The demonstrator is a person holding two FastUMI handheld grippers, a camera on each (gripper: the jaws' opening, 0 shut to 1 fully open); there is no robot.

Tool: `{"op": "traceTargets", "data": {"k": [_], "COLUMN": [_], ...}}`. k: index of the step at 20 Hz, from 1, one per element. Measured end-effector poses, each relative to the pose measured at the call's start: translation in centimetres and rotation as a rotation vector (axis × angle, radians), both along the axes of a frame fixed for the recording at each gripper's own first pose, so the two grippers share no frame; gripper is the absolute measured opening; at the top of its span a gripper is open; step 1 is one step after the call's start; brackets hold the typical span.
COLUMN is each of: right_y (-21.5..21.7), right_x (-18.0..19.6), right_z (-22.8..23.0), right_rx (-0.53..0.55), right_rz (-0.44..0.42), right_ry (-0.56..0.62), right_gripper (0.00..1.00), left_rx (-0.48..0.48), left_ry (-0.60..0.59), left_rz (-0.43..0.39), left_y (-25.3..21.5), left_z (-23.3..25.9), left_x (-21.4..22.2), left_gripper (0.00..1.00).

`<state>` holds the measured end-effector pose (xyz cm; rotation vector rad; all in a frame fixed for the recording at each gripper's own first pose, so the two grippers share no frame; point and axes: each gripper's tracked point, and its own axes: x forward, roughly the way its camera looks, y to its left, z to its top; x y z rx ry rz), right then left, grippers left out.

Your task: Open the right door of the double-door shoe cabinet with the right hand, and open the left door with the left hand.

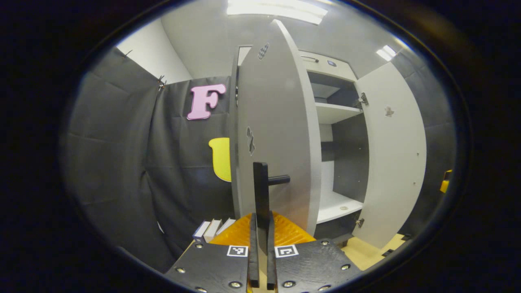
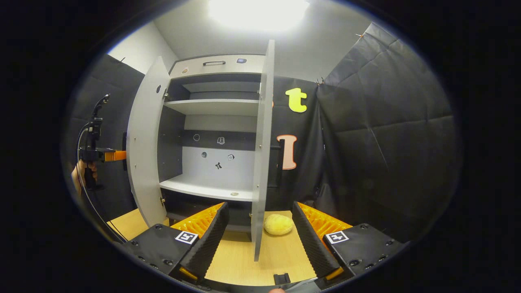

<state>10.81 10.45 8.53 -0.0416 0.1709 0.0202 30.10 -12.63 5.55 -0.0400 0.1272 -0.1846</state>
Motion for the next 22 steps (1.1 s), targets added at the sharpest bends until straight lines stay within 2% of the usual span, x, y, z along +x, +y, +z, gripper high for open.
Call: {"op": "traceTargets", "data": {"k": [4,5,7,8,10,13,14,17,18,19,22], "right_y": [2.2,2.5,3.3,3.6,4.0,4.6,4.7,5.0,5.1,5.1,4.9], "right_x": [0.2,0.3,0.3,0.4,0.6,0.8,1.1,1.7,1.7,1.8,2.2], "right_z": [-0.3,-0.4,-0.5,-0.4,-0.2,0.1,0.3,0.7,0.8,0.8,1.0], "right_rx": [0.009,0.013,0.033,0.038,0.037,0.034,0.03,0.03,0.029,0.027,0.02], "right_rz": [0.012,0.013,0.021,0.023,0.025,0.042,0.045,0.059,0.064,0.069,0.084], "right_ry": [0.002,0.002,0.003,0.003,0.0,-0.007,-0.009,-0.015,-0.018,-0.021,-0.028], "right_gripper": [0.98,0.98,0.96,0.96,0.98,0.96,0.98,0.96,0.98,0.98,0.96], "left_rx": [0.057,0.079,-0.007,-0.04,-0.017,0.053,0.058,0.048,0.041,0.032,0.027], "left_ry": [0.004,-0.002,0.038,0.049,0.031,-0.003,-0.009,-0.015,-0.019,-0.023,-0.045], "left_rz": [0.07,0.099,0.078,0.07,0.062,0.07,0.078,0.101,0.106,0.104,0.101], "left_y": [2.2,3.2,2.9,2.6,2.9,3.2,3.3,3.3,3.3,3.3,3.4], "left_z": [-0.4,-0.4,-1.2,-1.2,-1.1,-1.0,-0.9,-0.7,-0.5,-0.4,0.0], "left_x": [0.2,0.5,0.5,0.3,0.5,0.6,0.5,0.6,0.6,0.6,0.6], "left_gripper": [0.09,0.05,0.0,0.03,0.0,0.02,0.0,0.0,0.02,0.0,0.02]}}
